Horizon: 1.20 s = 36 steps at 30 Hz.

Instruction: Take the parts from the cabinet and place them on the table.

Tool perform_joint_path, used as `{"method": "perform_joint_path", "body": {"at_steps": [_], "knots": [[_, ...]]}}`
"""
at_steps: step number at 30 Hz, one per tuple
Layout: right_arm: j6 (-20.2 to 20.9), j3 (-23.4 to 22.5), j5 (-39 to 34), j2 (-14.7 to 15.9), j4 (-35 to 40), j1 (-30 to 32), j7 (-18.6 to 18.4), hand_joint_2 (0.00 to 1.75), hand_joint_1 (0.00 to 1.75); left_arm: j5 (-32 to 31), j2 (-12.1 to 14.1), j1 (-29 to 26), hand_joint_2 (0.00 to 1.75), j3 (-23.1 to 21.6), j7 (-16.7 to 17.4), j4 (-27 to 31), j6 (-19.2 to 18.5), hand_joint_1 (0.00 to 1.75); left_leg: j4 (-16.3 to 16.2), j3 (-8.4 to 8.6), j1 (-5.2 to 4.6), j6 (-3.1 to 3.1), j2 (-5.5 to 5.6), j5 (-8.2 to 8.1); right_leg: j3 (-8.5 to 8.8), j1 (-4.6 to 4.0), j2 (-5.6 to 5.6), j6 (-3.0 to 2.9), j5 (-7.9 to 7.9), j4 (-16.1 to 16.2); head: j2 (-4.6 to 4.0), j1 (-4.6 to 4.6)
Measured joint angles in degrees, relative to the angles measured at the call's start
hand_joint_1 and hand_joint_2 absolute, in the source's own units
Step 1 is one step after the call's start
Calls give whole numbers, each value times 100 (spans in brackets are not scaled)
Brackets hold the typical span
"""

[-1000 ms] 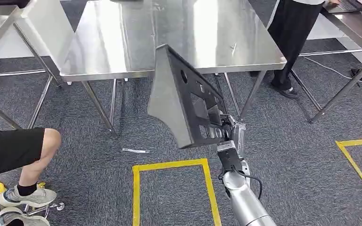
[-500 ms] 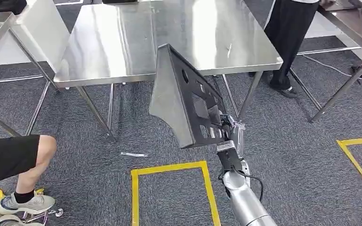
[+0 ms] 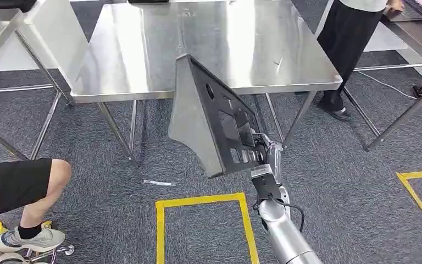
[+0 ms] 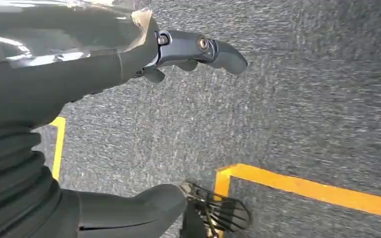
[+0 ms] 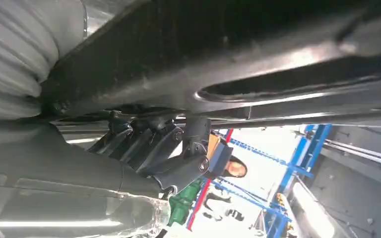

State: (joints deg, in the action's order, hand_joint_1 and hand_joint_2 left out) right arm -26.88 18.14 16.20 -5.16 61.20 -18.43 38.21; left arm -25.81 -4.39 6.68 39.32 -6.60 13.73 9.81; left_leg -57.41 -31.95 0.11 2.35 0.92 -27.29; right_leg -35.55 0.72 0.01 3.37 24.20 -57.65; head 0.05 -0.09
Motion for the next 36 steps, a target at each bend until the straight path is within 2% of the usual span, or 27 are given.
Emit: {"method": "perform_joint_path", "body": {"at_steps": [1,3,4,5,6,7,9,10,11,12,14,15,16,19,21,22,23,25,26,27,29,30,32,33,34,35,36], "knots": [[2,4,0,-7,-4,-11,0,175,175,0,0,3,175,2,0,0,0,0,-6,4,-30,-35,14,-42,55,-21,4,-59,6,9,2,-13],[4,4,-4,-7,-11,-14,0,175,175,0,0,-8,175,9,0,-2,0,0,14,27,-5,-83,9,-60,49,-54,6,-127,39,-7,0,-11],[4,4,-9,-4,-11,-18,0,175,175,0,4,-3,175,9,0,0,0,0,24,52,-6,-122,7,-85,77,-32,8,-160,46,18,2,-15],[4,4,-7,-15,-9,-18,0,175,175,0,20,-4,175,11,-2,2,2,0,-14,45,19,-161,4,-141,158,58,14,-202,43,60,2,-11],[4,4,-7,-22,-11,-36,0,175,175,0,2,-3,175,11,-2,0,2,0,-198,-13,10,-193,-21,-218,206,50,7,-263,79,66,0,-35],[4,6,-4,-37,-11,-50,0,175,175,0,2,2,175,11,-2,-2,0,0,-568,-206,28,-222,-36,-375,240,51,6,-303,107,65,0,-46],[18,26,-7,-39,-17,-47,0,175,175,15,9,-19,175,22,-2,-2,2,0,-1525,-791,58,-283,-46,-694,290,39,6,-363,161,64,0,-42],[20,31,-20,-39,-31,-46,0,175,175,18,7,-41,175,28,-2,-7,2,0,-1788,-1017,67,-301,-48,-699,315,39,10,-357,190,63,0,-44],[26,39,-33,-39,-46,-45,0,175,175,24,7,-61,175,33,-4,-11,11,0,-1751,-1092,80,-311,-49,-547,349,39,18,-345,223,63,2,-44],[26,42,-46,-42,-59,-46,4,175,175,26,7,-73,175,42,-9,-11,15,0,-1476,-1031,96,-312,-54,-292,394,43,31,-328,261,63,0,-44],[26,44,-85,-55,-79,-58,13,175,175,26,13,-74,175,66,-24,-11,37,0,-447,-607,111,-276,-84,335,520,48,37,-282,348,64,0,-42],[26,48,-92,-57,-87,-71,15,175,175,26,11,-72,175,74,-24,-13,50,0,-111,-456,108,-243,-94,412,549,45,37,-248,389,66,2,-39],[24,52,-98,-59,-94,-98,18,175,175,26,11,-61,175,77,-24,-15,57,0,-63,-372,70,-213,-82,317,552,-34,42,-191,431,58,0,-37],[22,85,-131,-70,-103,-112,18,175,175,35,2,-63,175,83,-24,-17,103,0,-40,-351,29,-63,-68,267,624,0,41,-75,389,32,0,-35],[15,100,-129,-74,-105,-115,17,175,175,37,-13,-61,175,87,-33,-15,116,0,13,-215,53,17,-52,262,531,5,33,-34,490,-159,0,-22],[9,103,-129,-79,-107,-147,15,175,175,35,-13,-61,175,90,-33,-15,116,0,11,-195,51,50,-55,244,354,0,29,-55,600,-471,2,-20],[0,103,-125,-81,-107,-157,11,175,175,31,-13,-51,175,90,-33,-15,116,0,11,-183,47,75,-51,227,75,5,32,-76,730,-920,2,-15],[-9,105,-105,-76,-109,-120,-2,175,175,13,-31,-50,175,90,-26,-17,111,0,7,-155,34,88,-38,179,-463,0,31,-74,902,-1643,0,-18],[-22,105,-90,-72,-109,-100,-13,175,175,-11,-37,-54,175,87,-15,-17,109,0,7,-129,33,85,-32,154,-567,2,31,-56,865,-1663,0,-18],[-33,105,-76,-70,-109,-87,-22,175,175,-42,-37,-54,175,87,9,-17,94,0,6,-86,34,76,-21,119,-545,4,30,-11,712,-1437,2,-18],[-72,105,-66,-70,-103,-87,-48,175,175,-74,-39,-43,175,79,39,-17,46,0,6,35,39,40,-12,38,-203,9,21,106,154,-469,0,-17],[-79,105,-55,-70,-94,-84,-55,175,175,-96,-39,-41,175,76,53,-17,37,0,10,72,36,10,-12,-5,-28,9,-1,120,-104,5,0,-11],[-90,105,-50,-66,-87,-83,-59,175,175,-111,-22,-5,175,72,70,-15,-2,0,11,91,6,-68,-14,-71,-14,-42,-11,-116,54,9,2,-18],[-94,103,-46,-66,-61,-56,-68,175,175,-125,-20,1,175,70,81,-15,-7,0,1,123,4,-106,-23,-85,-1,-43,9,-154,-28,24,2,-42],[-116,98,-44,-61,-53,-37,-74,175,175,-133,-20,2,175,68,81,-15,-13,0,-46,136,7,-124,-24,-63,21,-35,13,-197,-20,23,2,-31],[-118,96,-42,-63,-35,-21,-79,175,175,-142,11,9,175,68,92,-15,-29,0,-74,151,14,-146,-26,-87,104,19,33,-226,-14,24,0,-37],[-122,92,-35,-63,5,-3,-79,175,175,-151,6,18,175,61,105,-17,-59,0,-210,73,27,-170,-55,-127,159,25,32,-268,6,48,2,-31]]}}
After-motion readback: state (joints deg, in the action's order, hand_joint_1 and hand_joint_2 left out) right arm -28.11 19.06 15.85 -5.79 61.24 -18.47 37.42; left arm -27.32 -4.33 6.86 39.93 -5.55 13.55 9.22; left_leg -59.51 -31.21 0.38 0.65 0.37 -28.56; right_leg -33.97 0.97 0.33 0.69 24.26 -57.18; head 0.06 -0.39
